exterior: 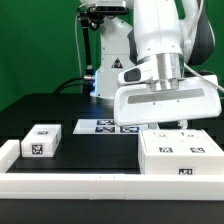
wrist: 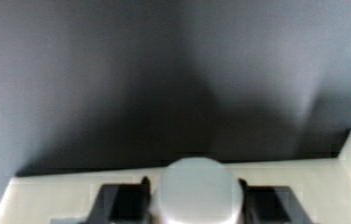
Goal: Assemble cabinet
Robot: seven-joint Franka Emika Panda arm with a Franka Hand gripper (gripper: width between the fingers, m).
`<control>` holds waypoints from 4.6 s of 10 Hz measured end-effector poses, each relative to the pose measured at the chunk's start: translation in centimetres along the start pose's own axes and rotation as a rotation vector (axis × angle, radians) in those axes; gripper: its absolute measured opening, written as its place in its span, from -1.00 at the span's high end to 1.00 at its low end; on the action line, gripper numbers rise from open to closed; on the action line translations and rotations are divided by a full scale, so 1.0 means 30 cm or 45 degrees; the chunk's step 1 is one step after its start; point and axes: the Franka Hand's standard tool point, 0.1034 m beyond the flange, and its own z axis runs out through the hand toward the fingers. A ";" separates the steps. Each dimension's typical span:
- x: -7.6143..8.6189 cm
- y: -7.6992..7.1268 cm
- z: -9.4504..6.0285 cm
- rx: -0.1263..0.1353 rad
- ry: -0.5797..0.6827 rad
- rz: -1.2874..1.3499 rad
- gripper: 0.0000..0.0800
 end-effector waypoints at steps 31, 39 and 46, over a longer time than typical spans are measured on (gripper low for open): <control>0.386 -0.008 -0.243 0.048 -0.369 0.277 0.44; 0.404 -0.025 -0.238 0.045 -0.358 0.327 -0.08; 0.408 -0.025 -0.239 0.045 -0.353 0.327 -0.62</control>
Offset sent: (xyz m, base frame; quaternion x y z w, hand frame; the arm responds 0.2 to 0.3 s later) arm 0.0167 0.0051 0.0671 -0.0255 -0.1215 0.0384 0.9915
